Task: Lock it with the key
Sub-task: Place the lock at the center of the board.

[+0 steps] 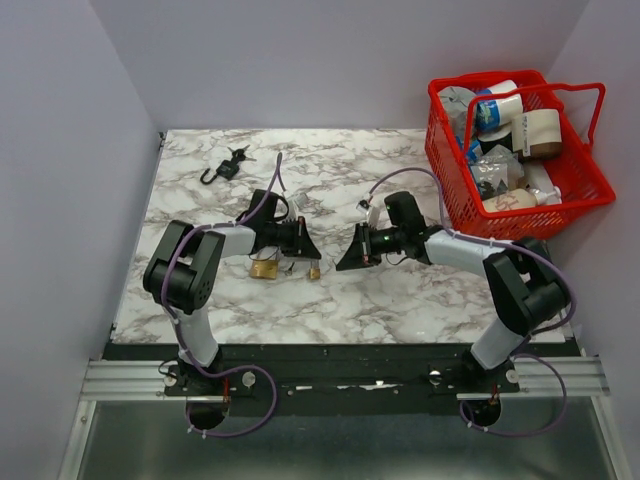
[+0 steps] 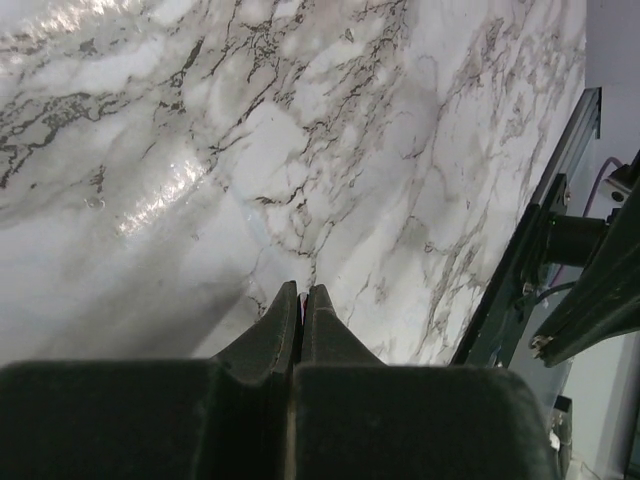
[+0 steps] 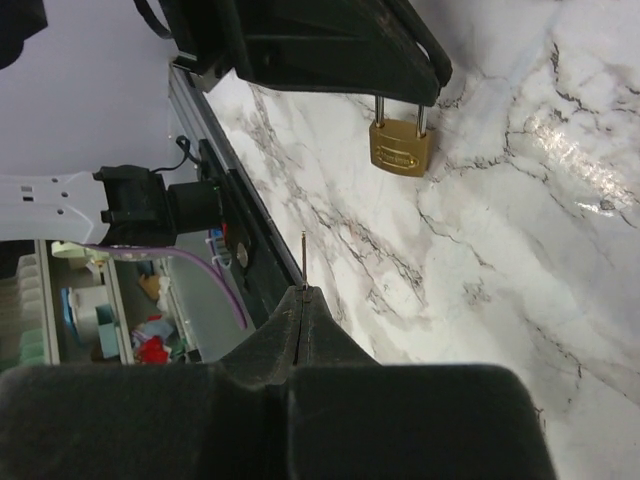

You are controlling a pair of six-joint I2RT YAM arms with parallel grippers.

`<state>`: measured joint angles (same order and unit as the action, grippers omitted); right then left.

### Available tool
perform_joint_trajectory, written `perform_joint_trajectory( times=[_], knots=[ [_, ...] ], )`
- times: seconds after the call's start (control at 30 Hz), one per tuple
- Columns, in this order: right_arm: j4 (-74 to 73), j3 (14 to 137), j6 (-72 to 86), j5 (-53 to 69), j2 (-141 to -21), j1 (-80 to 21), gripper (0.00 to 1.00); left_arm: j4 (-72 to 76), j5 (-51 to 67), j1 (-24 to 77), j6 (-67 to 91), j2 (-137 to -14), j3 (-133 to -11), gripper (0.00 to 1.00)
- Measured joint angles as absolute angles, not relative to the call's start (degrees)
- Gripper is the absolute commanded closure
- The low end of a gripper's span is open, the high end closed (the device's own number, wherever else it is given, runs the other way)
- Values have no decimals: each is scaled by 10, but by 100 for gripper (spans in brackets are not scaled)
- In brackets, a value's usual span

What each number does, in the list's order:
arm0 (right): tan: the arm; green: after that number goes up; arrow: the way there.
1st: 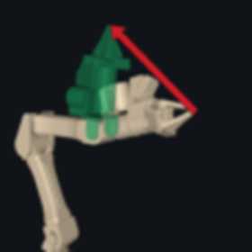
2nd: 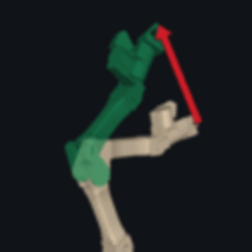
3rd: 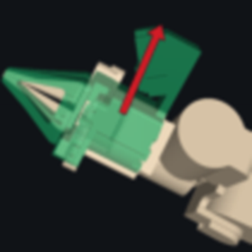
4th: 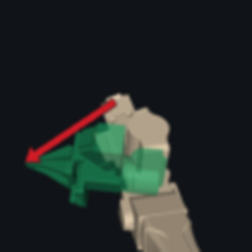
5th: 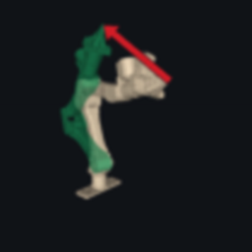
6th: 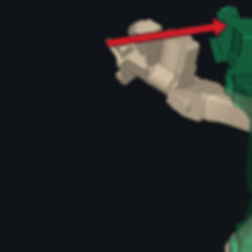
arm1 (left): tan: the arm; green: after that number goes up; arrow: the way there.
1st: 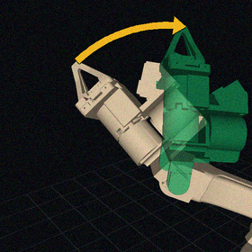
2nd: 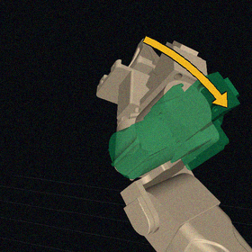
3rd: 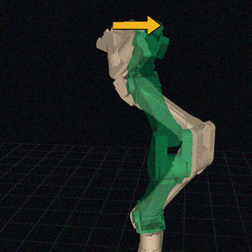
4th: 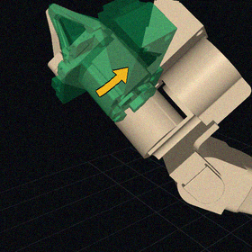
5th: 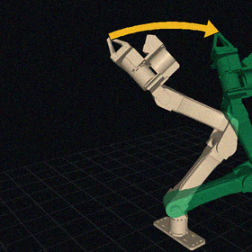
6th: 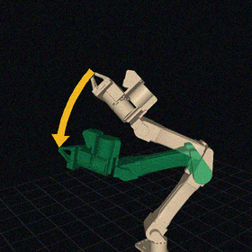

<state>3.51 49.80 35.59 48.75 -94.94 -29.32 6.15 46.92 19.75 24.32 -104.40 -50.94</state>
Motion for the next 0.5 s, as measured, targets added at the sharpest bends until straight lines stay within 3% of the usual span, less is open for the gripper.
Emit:
perform_joint_trajectory(
  times=[0.17, 0.33, 0.5],
  knots=[
    [42, 498, 366, 487, -970, -297, 99, 59, 467, 197, 232, -1051, -518, 71],
    [48, 498, 374, 480, -978, -297, 99, 53, 452, 195, 220, -1051, -518, 61],
    [51, 498, 385, 465, -995, -299, 99, 37, 441, 193, 216, -1041, -521, 45]
  ],
)
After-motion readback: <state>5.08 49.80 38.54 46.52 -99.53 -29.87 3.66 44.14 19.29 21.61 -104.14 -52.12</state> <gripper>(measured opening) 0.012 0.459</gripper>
